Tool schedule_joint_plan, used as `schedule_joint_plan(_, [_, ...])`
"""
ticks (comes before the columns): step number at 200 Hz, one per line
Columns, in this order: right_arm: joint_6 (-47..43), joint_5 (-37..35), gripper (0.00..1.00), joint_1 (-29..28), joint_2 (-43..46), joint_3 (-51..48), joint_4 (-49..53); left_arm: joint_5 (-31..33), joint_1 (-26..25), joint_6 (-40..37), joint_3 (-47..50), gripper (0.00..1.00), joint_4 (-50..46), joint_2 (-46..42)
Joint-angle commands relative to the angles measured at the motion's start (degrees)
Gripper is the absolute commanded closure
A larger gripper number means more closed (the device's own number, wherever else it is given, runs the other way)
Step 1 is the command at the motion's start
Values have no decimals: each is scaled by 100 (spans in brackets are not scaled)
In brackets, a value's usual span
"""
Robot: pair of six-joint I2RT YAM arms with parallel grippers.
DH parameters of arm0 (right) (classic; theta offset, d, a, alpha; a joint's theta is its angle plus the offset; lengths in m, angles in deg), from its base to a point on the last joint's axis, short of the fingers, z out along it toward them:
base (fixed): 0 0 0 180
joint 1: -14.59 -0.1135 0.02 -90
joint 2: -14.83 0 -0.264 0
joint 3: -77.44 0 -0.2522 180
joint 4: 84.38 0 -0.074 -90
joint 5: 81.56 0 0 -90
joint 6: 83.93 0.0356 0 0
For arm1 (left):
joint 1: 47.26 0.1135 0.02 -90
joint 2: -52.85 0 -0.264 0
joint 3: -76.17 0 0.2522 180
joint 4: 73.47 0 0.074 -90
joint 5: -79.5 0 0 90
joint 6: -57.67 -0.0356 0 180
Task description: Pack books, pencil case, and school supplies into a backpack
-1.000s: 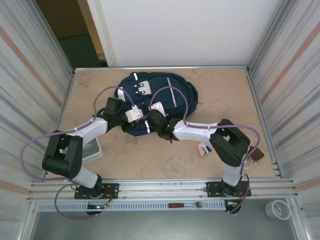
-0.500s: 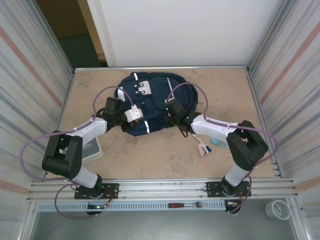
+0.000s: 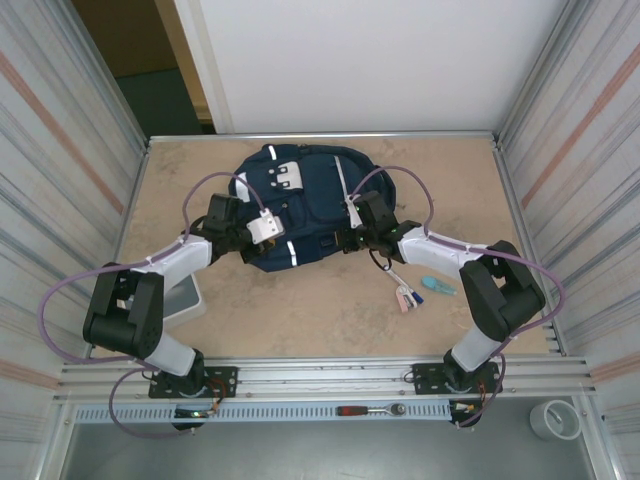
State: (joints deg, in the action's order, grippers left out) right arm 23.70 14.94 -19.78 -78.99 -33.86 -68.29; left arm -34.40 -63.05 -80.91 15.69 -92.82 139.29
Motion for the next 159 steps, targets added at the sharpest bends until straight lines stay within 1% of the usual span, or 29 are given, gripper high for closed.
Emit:
schedule_joint_plan(1, [-30, 123, 83, 61, -38, -34, -177, -330, 50, 129, 2, 100, 169, -215])
schedule_joint_plan(36, [4, 129, 74, 102, -37, -137, -378, -311, 24, 129, -25, 100, 141, -167])
schedule_joint_plan(55, [4, -97, 70, 93, -36, -191, -418, -300, 6, 120, -40, 100, 102, -144])
schedule_joint_plan(85, [-138, -578, 68, -65, -37, -209, -365, -291, -3, 120, -57, 100, 109, -111])
schedule_joint_plan(102, [-172, -846, 69, -153, -40, -242, -394, -299, -25, 112, -79, 100, 84, -92])
schedule_joint_plan(135, [-242, -1128, 73, -315, -62, -382, -604, -278, -46, 112, -103, 100, 49, -69])
schedule_joint_plan(159, [-247, -1195, 81, -368, -91, -463, -753, -260, -56, 103, -101, 100, 56, -57])
